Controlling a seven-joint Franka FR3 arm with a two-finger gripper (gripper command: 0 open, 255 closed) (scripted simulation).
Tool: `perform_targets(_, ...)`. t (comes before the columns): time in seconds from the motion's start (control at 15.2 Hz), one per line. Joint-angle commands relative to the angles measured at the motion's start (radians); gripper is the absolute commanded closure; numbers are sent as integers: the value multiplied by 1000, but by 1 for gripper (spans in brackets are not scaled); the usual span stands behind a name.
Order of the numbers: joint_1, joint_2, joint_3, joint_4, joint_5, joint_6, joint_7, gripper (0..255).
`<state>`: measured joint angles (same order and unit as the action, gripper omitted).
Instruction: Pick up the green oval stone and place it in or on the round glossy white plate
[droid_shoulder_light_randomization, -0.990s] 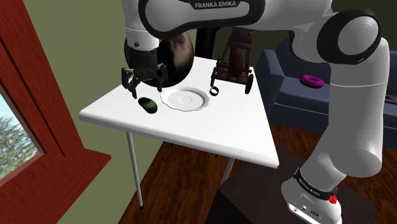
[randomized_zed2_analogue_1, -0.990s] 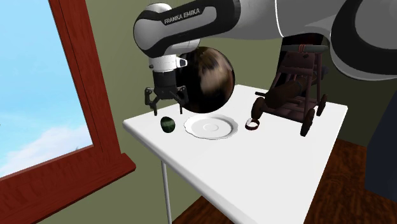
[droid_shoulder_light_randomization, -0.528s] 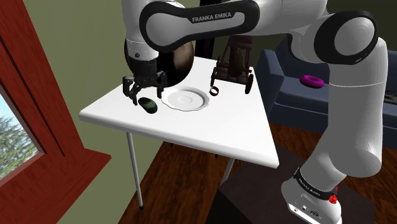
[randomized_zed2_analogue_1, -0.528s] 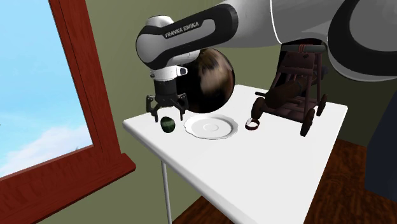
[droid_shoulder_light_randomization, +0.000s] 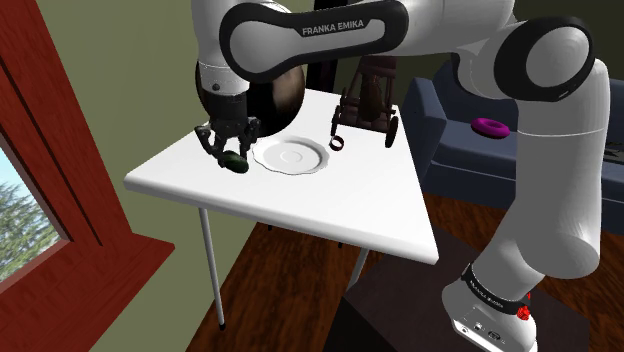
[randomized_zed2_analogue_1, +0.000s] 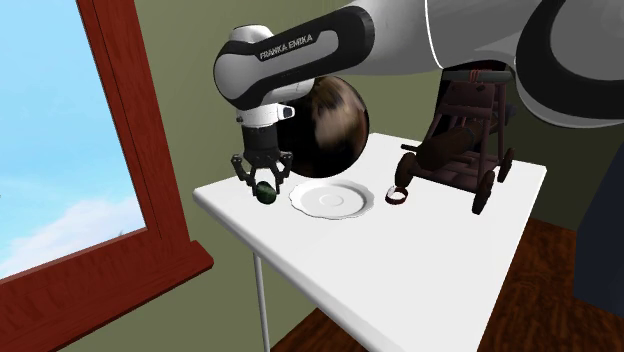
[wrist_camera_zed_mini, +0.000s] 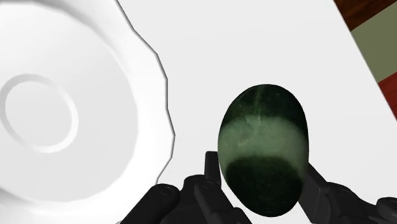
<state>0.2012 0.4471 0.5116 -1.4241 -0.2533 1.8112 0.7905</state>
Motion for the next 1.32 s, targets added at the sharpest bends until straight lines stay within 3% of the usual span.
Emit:
perform_targets(0.0,0,0,0,0,0,0,0,255)
perform_targets(0.4,0,0,0,-1,0,0,0,255)
perform_targets(1.25,28,10,5,191,1,-179,-15,255)
